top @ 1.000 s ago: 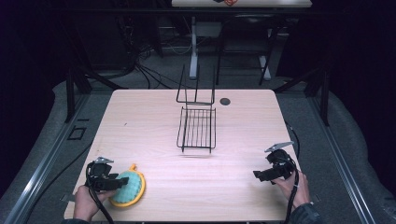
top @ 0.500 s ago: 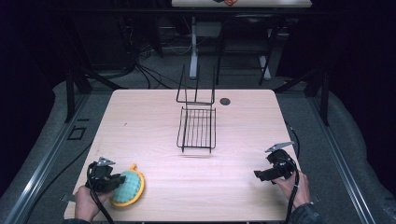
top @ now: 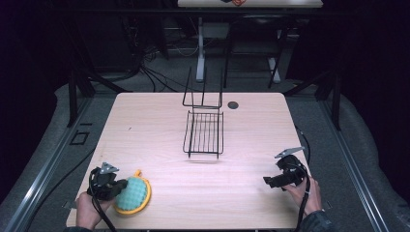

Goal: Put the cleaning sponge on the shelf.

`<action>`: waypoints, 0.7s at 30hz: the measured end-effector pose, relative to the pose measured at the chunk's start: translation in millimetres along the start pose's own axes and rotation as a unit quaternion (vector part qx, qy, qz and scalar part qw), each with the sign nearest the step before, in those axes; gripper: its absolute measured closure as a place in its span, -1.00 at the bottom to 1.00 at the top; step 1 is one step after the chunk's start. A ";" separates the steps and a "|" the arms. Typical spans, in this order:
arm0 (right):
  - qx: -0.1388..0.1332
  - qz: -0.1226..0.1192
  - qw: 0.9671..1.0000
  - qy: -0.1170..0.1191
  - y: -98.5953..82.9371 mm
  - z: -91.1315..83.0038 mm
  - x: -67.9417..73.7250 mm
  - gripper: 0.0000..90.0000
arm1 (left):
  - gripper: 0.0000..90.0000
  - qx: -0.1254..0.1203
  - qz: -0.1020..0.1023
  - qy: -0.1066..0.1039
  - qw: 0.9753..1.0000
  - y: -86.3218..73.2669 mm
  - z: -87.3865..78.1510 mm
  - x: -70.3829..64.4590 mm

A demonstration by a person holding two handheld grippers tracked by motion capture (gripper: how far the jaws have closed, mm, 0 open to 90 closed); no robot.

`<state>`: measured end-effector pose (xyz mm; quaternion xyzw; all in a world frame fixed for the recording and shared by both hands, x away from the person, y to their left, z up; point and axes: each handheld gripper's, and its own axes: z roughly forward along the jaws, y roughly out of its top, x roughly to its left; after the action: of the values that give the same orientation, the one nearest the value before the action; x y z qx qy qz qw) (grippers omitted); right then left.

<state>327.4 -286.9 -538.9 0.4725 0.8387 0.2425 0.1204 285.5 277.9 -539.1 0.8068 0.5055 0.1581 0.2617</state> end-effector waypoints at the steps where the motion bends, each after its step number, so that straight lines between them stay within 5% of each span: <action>1: -0.003 -0.002 1.000 -0.001 -0.3 0.3 -0.3 -0.78 | 0.93 -0.003 0.004 -0.001 1.000 0.6 -1.5 -0.6; 21: -0.014 -0.004 1.000 0.000 0.3 0.7 0.6 -0.78 | 0.94 -0.045 0.019 0.020 0.999 3.8 -32.3 -7.6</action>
<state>327.6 -286.1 -539.4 0.4678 0.8369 0.2536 0.1282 268.2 278.3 -510.6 0.8005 0.4875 0.2014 0.2845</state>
